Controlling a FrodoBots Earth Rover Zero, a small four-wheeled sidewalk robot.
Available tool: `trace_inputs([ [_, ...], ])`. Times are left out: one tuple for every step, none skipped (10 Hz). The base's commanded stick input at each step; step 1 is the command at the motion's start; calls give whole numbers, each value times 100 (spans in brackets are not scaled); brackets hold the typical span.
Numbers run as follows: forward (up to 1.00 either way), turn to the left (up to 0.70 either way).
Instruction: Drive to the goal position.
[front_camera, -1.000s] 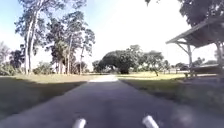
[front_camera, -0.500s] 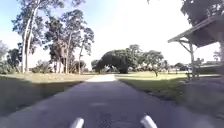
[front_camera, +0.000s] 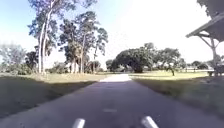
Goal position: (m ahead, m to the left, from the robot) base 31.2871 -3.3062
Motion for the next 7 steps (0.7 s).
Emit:
trace_inputs([
  [70, 16],
  [70, 0],
  [70, 0],
  [70, 0],
  [70, 0],
  [70, 0],
  [70, 0],
])
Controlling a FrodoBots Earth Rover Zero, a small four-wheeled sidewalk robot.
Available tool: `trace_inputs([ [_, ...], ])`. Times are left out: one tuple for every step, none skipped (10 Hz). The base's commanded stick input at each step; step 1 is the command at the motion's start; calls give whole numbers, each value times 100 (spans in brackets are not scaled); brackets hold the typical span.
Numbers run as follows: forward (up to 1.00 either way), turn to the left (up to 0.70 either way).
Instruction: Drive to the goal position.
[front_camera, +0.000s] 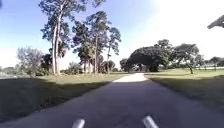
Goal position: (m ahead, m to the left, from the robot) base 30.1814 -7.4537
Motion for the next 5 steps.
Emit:
trace_inputs([
  [70, 0],
  [70, 0],
  [70, 0],
  [70, 0],
  [70, 0],
])
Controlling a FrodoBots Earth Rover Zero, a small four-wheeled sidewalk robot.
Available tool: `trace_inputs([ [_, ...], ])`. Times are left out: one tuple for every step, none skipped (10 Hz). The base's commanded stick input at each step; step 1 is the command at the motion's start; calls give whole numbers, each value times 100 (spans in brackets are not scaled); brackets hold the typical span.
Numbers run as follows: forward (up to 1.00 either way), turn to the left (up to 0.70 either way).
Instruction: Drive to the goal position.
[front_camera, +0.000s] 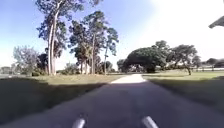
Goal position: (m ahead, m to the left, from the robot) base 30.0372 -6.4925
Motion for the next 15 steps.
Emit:
trace_inputs([
  [70, 0],
  [70, 0],
  [70, 0],
  [70, 0],
  [70, 0],
  [70, 0],
  [70, 0],
  [70, 0],
  [70, 0],
  [70, 0],
  [70, 0],
  [70, 0],
  [70, 0],
  [70, 0],
  [70, 0],
])
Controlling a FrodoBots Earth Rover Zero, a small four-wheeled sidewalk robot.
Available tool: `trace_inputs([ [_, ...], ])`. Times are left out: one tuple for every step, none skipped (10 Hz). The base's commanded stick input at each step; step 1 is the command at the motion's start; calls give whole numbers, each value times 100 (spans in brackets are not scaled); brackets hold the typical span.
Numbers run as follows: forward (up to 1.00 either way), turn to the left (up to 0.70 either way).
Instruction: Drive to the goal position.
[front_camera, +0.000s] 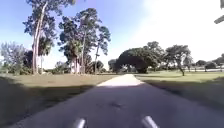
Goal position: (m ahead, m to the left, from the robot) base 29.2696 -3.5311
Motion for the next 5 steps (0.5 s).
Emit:
trace_inputs([
  [70, 0],
  [70, 0],
  [70, 0],
  [70, 0],
  [70, 0],
])
